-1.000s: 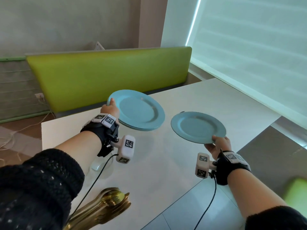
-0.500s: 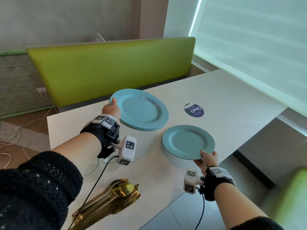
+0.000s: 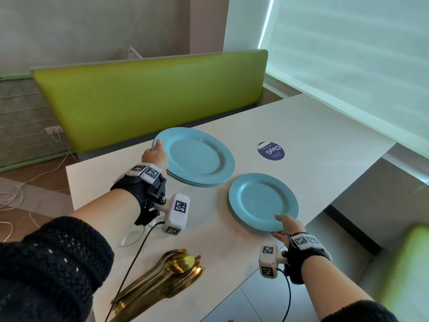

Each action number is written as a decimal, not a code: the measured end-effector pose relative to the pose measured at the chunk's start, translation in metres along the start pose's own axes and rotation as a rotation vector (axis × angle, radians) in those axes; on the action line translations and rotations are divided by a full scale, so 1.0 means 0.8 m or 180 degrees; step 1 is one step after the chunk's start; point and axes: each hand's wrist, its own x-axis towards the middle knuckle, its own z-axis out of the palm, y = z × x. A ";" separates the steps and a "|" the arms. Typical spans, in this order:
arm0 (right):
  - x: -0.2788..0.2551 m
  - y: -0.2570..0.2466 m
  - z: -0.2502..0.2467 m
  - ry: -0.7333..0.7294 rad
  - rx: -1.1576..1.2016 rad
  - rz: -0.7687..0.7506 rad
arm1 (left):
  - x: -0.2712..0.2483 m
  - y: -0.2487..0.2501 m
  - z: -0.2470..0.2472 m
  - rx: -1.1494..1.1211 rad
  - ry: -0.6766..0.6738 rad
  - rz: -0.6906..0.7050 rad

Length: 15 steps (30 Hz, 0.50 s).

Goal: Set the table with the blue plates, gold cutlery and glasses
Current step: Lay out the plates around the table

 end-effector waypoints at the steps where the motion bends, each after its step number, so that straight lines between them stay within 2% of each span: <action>1: -0.001 0.000 0.000 0.0002 -0.0059 0.0009 | 0.000 0.000 0.000 0.0013 -0.0009 0.0014; 10: 0.000 0.002 0.000 0.0047 -0.0233 0.0032 | -0.004 -0.006 0.001 -0.0047 -0.0048 0.0118; 15: -0.001 -0.001 -0.001 0.0366 -0.0695 -0.0005 | -0.008 -0.006 0.001 0.0071 -0.0088 0.0142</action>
